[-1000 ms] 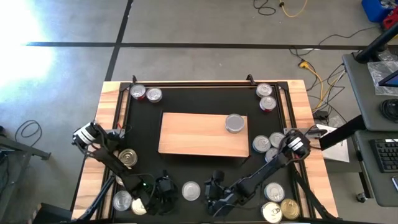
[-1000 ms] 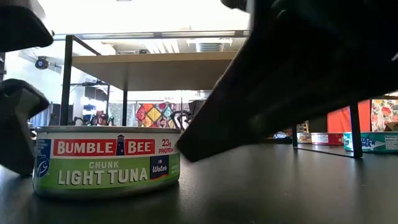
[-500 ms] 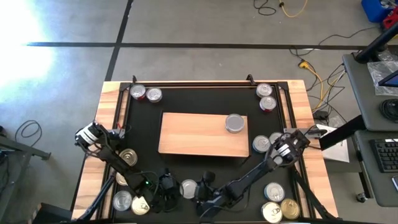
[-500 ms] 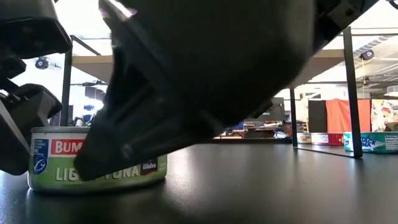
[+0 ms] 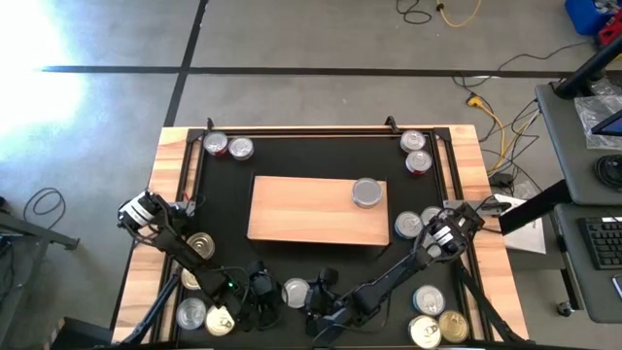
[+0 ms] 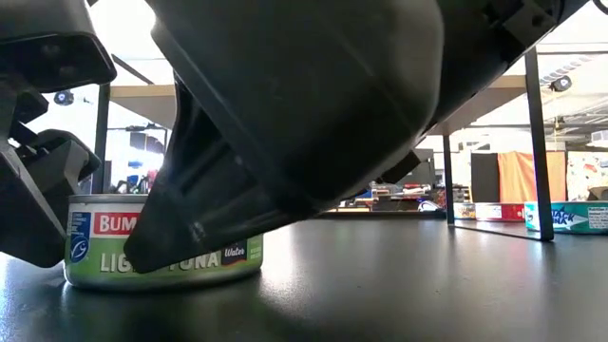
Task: Stack canned seafood by type on shelf
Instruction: Stack the green white tuna can on top of the green white tuna can on the shelf
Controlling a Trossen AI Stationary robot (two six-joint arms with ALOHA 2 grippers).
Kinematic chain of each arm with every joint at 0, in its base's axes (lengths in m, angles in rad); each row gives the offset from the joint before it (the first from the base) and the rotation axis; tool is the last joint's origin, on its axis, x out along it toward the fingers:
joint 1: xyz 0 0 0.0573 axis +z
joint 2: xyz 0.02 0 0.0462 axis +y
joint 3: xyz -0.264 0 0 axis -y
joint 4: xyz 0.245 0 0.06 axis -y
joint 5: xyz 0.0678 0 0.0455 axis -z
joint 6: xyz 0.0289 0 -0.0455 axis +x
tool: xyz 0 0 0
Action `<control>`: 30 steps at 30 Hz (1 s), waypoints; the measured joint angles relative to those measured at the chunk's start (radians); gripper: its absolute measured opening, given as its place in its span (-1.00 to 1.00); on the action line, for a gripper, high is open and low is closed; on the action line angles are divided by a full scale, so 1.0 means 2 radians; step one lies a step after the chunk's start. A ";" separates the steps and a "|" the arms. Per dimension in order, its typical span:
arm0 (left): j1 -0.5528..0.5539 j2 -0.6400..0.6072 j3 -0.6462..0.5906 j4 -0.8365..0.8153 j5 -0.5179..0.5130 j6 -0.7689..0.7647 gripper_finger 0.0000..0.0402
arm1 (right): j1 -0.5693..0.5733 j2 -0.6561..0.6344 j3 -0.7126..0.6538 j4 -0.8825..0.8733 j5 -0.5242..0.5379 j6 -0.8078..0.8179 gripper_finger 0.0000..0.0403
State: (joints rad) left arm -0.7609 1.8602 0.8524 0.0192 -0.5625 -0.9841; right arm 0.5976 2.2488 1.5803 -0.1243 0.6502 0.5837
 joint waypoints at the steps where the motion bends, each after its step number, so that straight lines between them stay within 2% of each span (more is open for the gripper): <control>1: 0.000 0.000 0.000 0.000 0.000 0.001 -0.05 | 0.000 0.000 0.000 -0.001 0.000 0.000 0.84; 16: 0.000 0.000 -0.002 -0.005 -0.001 0.025 -0.05 | -0.008 0.000 0.005 -0.002 0.000 0.013 0.84; 24: 0.001 0.000 -0.003 -0.011 -0.001 0.032 -0.05 | -0.027 0.007 0.005 0.028 -0.026 -0.001 0.84; 30: 0.001 0.000 -0.003 -0.015 0.000 0.034 -0.05 | -0.029 0.030 0.005 0.055 -0.015 -0.006 0.88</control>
State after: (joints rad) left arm -0.7593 1.8593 0.8463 -0.0105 -0.5619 -0.9169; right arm 0.5405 2.3081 1.5906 -0.0141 0.6211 0.5716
